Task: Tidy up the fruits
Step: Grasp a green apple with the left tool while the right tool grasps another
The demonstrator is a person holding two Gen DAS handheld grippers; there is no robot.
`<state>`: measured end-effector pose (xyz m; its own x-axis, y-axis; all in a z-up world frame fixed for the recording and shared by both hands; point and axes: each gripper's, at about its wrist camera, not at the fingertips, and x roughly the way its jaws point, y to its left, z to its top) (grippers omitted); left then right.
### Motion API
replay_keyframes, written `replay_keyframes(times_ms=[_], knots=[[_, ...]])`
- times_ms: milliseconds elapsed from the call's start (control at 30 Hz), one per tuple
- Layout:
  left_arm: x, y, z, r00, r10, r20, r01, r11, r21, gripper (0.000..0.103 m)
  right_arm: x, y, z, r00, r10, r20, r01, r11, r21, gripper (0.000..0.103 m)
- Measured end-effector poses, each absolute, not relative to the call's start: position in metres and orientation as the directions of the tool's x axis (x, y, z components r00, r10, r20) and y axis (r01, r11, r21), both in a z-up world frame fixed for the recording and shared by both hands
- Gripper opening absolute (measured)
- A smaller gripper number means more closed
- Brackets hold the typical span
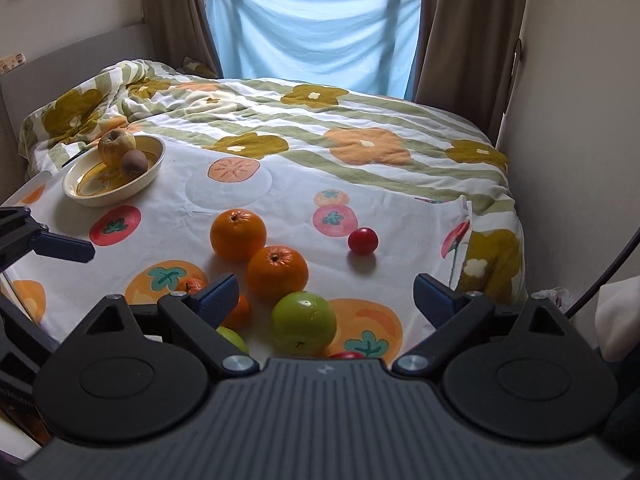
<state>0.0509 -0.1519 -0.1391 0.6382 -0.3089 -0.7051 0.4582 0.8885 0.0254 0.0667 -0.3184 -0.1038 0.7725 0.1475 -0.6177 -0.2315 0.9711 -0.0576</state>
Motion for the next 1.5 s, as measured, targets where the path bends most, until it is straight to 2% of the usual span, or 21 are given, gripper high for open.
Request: replay_keyframes(times_ms=[167, 300, 500, 633, 833, 1167, 1333, 1433, 1500], knots=[[0.055, -0.176, -0.165, 0.601, -0.349, -0.719, 0.52, 0.854, 0.02, 0.096, 0.079, -0.324, -0.126, 0.743, 0.173, -0.646, -0.261, 0.965, -0.042, 0.103], [0.063, -0.187, -0.183, 0.588, -0.341, -0.733, 0.528, 0.849, 0.029, 0.088, 0.085, -0.322, -0.14, 0.73, 0.193, -0.656, -0.283, 0.959, -0.032, 0.103], [0.074, -0.188, -0.199, 0.575, -0.319, -0.753, 0.517, 0.855, 0.033, 0.071, 0.092, -0.316, -0.154, 0.716, 0.217, -0.664, -0.305, 0.952, -0.017, 0.103], [0.074, -0.19, -0.202, 0.568, -0.337, -0.751, 0.532, 0.846, 0.022, 0.058, 0.095, -0.315, -0.162, 0.706, 0.222, -0.672, -0.312, 0.95, -0.015, 0.098], [0.074, -0.189, -0.202, 0.566, -0.342, -0.75, 0.528, 0.849, 0.011, 0.058, 0.1, -0.315, -0.17, 0.696, 0.223, -0.683, -0.304, 0.953, 0.002, 0.098], [0.067, -0.182, -0.2, 0.567, -0.312, -0.762, 0.504, 0.864, 0.022, 0.058, 0.11, -0.311, -0.179, 0.67, 0.246, -0.7, -0.318, 0.948, 0.028, 0.083], [0.065, -0.176, -0.2, 0.57, -0.3, -0.765, 0.488, 0.872, 0.021, 0.058, 0.113, -0.311, -0.184, 0.663, 0.242, -0.708, -0.309, 0.95, 0.035, 0.079], [0.065, -0.174, -0.2, 0.573, -0.3, -0.763, 0.488, 0.872, 0.023, 0.058, 0.115, -0.311, -0.187, 0.654, 0.246, -0.715, -0.308, 0.95, 0.045, 0.071], [0.064, -0.173, -0.2, 0.574, -0.302, -0.761, 0.487, 0.873, 0.021, 0.058, 0.115, -0.31, -0.186, 0.655, 0.244, -0.715, -0.308, 0.95, 0.041, 0.071]])
